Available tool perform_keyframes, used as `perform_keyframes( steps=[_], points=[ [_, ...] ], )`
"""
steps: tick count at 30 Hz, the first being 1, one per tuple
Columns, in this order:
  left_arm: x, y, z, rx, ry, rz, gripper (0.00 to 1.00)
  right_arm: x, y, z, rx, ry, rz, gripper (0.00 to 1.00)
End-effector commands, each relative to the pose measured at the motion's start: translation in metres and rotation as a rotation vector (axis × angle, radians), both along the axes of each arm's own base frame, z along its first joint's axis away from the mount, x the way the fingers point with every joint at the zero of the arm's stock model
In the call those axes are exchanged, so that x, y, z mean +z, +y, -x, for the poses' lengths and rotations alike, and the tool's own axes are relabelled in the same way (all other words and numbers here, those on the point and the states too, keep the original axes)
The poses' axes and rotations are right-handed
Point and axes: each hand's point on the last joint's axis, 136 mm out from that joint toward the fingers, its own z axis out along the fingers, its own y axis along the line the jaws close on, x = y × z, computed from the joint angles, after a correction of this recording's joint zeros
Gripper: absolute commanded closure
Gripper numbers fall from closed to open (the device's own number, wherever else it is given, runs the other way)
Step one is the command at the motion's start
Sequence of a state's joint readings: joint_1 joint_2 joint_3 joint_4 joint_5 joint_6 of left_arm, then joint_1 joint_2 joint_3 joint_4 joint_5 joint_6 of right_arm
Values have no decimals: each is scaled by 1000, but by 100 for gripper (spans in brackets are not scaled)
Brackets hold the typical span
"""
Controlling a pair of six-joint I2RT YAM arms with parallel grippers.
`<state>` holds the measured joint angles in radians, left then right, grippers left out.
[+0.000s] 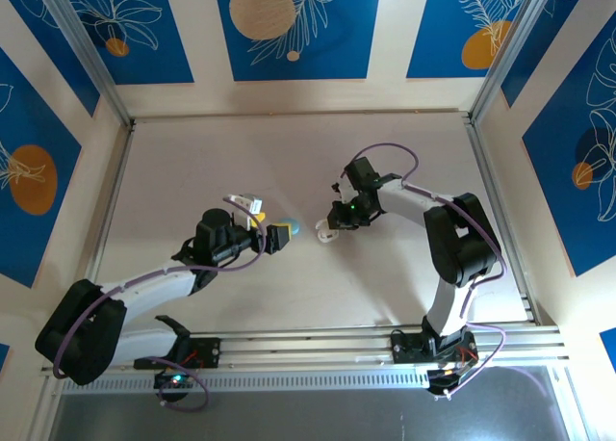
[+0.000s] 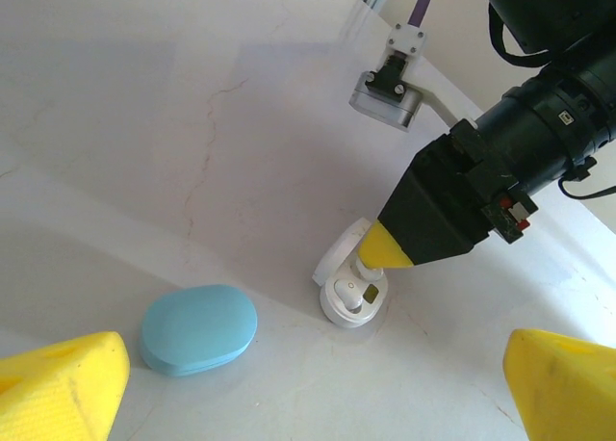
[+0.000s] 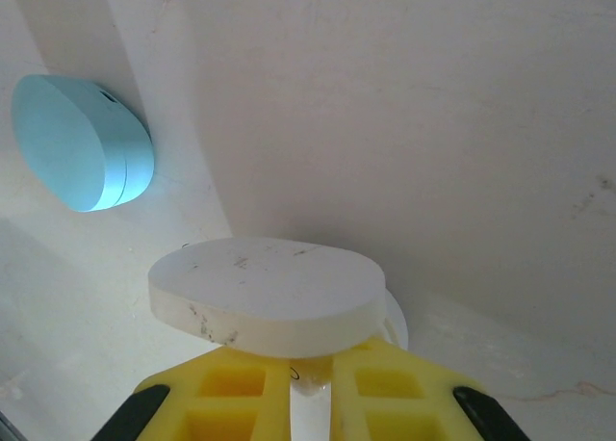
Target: Insert the wireless bluetooth earbuds into the charging case
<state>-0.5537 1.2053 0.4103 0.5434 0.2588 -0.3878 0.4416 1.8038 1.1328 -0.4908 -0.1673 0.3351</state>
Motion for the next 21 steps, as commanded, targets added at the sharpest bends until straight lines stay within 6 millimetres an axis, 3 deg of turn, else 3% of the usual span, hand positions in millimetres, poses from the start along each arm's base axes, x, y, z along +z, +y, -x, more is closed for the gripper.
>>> perform_keyframes(
  steps=[1,21],
  points=[
    [10,-1,0,-12,-23,31,0,-4,-3,10,-4,32,23,86],
    [7,-2,0,-19,-15,34,0,2,-8,20,0,27,51,79]
  ],
)
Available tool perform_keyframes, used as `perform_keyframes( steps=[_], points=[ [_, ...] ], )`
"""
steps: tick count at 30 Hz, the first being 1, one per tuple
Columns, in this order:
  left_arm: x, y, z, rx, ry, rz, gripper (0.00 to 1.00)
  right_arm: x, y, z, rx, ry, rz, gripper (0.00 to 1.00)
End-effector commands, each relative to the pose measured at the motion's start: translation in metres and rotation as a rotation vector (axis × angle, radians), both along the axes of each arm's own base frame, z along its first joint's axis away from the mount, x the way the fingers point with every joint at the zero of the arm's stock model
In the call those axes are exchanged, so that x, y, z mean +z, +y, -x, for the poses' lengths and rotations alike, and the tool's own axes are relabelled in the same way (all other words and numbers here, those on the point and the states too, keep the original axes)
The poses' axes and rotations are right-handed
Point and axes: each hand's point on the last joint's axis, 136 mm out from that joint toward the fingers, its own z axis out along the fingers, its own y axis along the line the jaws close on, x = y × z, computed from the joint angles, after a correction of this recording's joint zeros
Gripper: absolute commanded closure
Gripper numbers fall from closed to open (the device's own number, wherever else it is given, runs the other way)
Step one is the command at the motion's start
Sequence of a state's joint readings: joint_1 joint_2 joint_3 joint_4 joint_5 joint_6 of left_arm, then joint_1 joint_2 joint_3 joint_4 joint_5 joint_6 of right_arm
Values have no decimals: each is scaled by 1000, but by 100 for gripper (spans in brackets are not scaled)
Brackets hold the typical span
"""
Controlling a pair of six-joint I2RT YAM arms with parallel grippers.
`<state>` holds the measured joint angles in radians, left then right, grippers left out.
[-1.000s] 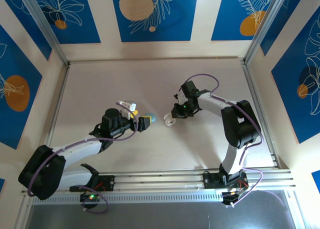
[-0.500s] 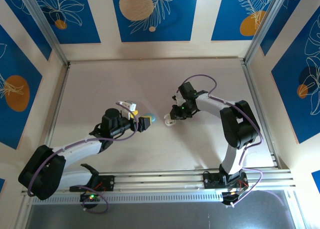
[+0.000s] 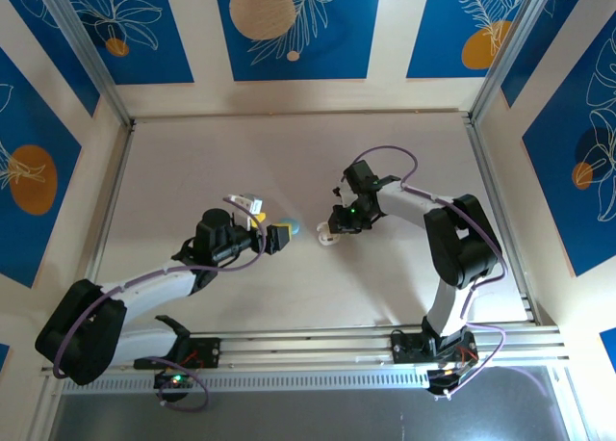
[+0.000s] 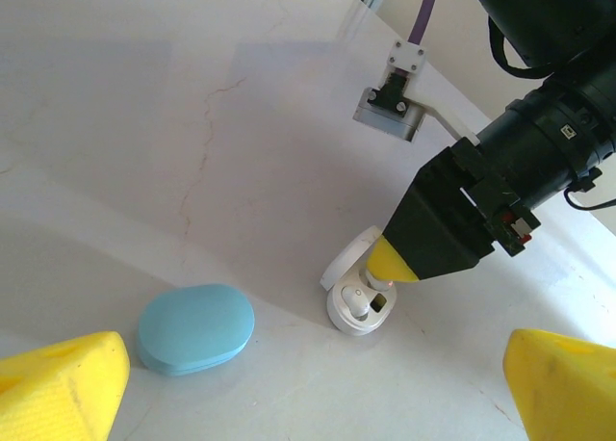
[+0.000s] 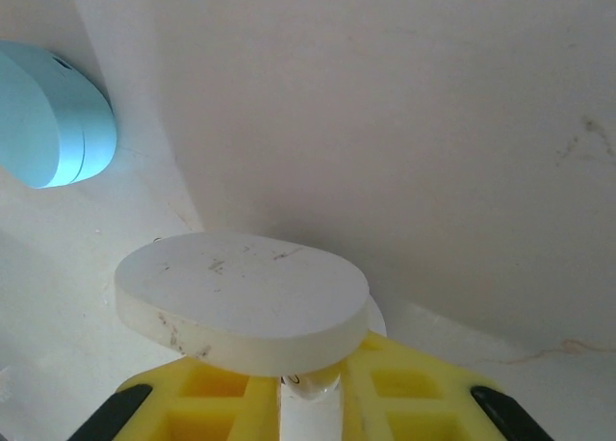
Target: Insert the wireless bluetooth earbuds into the charging case
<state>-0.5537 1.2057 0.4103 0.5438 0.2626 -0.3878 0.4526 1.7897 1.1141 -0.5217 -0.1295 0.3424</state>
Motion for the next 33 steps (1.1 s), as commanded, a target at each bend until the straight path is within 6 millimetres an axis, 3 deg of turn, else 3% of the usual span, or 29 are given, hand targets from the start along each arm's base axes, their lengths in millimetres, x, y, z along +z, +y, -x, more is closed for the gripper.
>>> perform_keyframes(
  steps=[1,12,21,28,33],
  points=[
    [7,-2,0,-16,-15,34,0,8,-1,11,5,7,4,78],
    [7,-3,0,-19,-12,37,0,16,-1,13,6,-4,-3,74],
    [6,-3,-1,-18,-12,34,0,22,-1,12,-8,-19,-10,77],
    [10,-14,2,-73,-26,56,0,47,-5,19,-37,-68,-50,77],
    [23,-23,13,-112,-63,29,0,73,-10,31,-68,-125,-103,66]
  ],
)
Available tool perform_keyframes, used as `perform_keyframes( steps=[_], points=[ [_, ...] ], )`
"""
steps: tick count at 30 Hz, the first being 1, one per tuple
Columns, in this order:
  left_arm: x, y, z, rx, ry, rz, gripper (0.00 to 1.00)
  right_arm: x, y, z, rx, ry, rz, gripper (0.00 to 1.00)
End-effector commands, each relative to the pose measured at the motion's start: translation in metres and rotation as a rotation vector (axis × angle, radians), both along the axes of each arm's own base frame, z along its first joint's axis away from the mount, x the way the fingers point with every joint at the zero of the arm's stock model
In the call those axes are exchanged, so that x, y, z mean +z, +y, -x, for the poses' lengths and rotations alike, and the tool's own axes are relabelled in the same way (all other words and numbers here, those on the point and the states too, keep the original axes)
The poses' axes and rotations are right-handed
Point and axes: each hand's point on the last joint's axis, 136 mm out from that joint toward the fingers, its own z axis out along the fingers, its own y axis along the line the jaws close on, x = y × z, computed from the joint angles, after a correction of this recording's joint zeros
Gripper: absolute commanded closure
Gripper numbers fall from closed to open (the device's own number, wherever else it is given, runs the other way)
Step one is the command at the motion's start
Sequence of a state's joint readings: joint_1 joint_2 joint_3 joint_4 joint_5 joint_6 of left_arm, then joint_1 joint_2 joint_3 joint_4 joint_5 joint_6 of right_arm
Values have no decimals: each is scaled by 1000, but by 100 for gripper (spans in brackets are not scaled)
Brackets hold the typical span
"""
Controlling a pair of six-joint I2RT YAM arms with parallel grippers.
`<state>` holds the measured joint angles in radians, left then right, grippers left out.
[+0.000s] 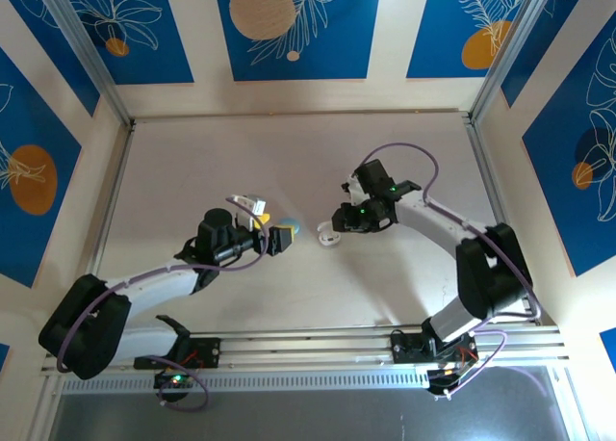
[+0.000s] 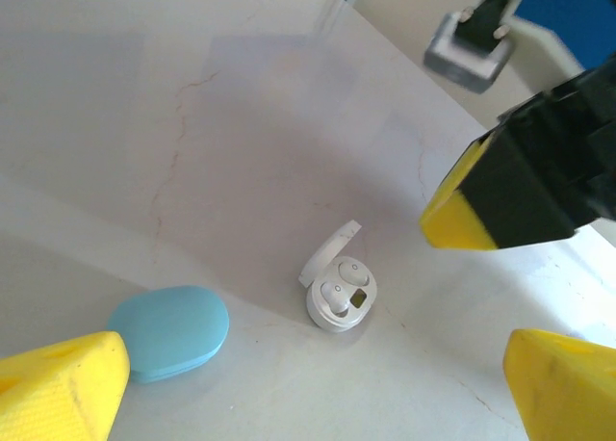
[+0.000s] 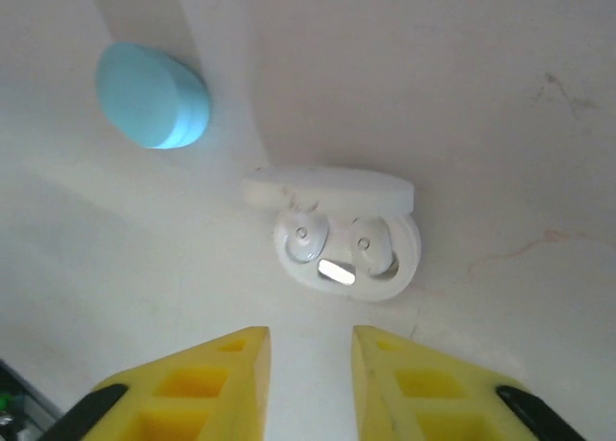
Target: Insert the wireless bluetooth earbuds into the charging case
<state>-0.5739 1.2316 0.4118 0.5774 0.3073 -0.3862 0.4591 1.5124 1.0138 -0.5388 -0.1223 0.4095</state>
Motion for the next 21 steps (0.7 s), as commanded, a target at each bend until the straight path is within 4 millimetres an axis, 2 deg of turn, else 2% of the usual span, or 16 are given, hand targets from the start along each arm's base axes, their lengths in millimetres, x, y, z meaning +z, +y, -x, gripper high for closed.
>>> perform_keyframes(
  steps=[1,6,11,19,21],
  points=[
    [25,-11,7,-51,-63,5,0,18,-3,13,-19,-22,-38,64],
    [41,-13,19,-68,-45,9,0,45,-10,32,-42,-71,-86,56],
    [53,-15,39,-84,0,8,0,67,-15,58,-54,-111,-164,46],
    [52,-17,76,-81,38,-48,0,84,-28,91,-80,-118,-203,28],
    [51,-16,81,-83,53,-58,0,87,-30,97,-85,-122,-210,26]
  ],
)
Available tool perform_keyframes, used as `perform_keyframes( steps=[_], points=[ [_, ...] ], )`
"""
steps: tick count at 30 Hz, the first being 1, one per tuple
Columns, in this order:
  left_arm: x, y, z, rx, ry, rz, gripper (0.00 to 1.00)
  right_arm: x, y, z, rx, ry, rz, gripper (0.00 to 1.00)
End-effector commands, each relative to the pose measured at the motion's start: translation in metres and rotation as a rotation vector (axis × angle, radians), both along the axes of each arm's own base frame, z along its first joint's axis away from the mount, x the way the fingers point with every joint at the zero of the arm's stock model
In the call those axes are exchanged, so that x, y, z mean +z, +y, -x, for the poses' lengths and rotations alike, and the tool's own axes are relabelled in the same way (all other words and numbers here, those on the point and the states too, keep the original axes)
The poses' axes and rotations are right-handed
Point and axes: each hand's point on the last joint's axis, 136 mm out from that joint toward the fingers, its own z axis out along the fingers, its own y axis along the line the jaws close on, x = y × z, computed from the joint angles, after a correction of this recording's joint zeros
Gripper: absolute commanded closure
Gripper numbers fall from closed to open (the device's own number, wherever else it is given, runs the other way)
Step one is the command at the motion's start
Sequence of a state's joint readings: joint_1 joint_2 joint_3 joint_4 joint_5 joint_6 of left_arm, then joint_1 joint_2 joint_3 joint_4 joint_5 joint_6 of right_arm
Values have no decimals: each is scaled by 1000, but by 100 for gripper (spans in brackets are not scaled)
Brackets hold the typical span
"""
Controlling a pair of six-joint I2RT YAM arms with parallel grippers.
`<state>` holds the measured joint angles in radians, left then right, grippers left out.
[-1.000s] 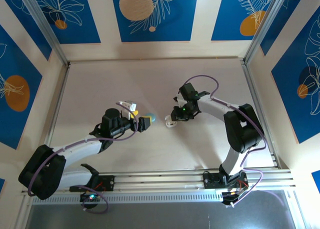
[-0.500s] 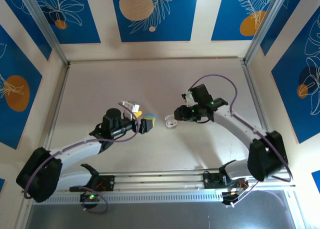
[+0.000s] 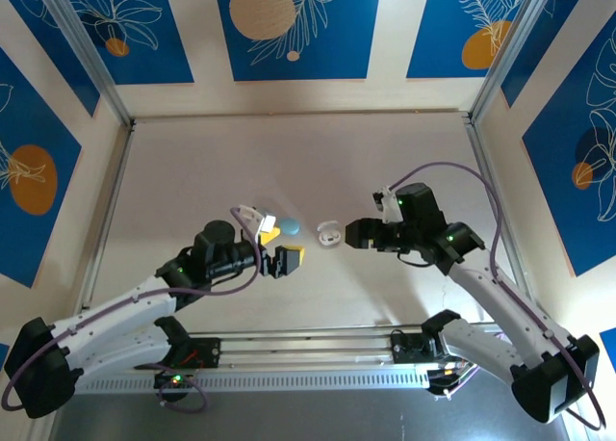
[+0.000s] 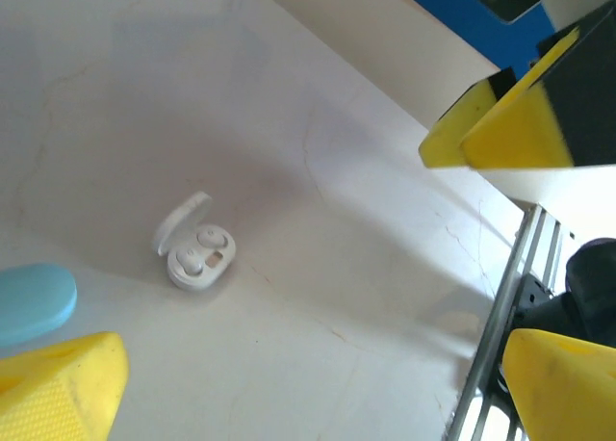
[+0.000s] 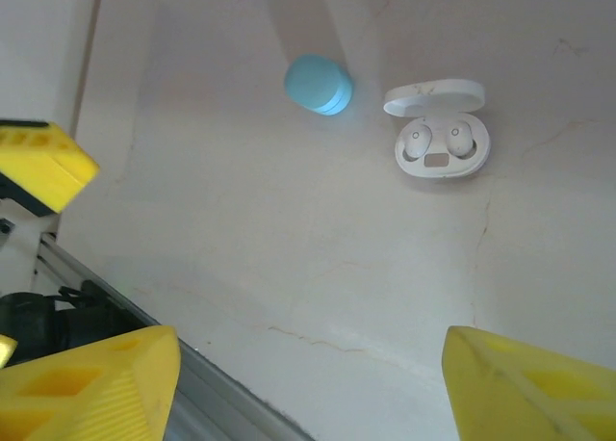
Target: Insert the wireless bluetooth earbuds into the charging case
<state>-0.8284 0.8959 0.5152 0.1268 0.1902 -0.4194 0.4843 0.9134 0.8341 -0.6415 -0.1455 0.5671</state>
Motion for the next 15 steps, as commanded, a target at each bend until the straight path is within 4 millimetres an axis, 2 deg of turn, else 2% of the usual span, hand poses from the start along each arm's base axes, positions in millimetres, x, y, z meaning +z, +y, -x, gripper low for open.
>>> perform_keyframes(
  steps=[1,7,15],
  points=[
    [-5,8,3,47,46,-50,0,-7,-4,21,0,55,-10,25],
    [-16,3,5,32,92,-92,0,-20,-9,23,-31,68,-22,23],
    [-43,-12,-5,31,176,-151,0,-31,-14,11,-65,99,-7,24]
  ],
)
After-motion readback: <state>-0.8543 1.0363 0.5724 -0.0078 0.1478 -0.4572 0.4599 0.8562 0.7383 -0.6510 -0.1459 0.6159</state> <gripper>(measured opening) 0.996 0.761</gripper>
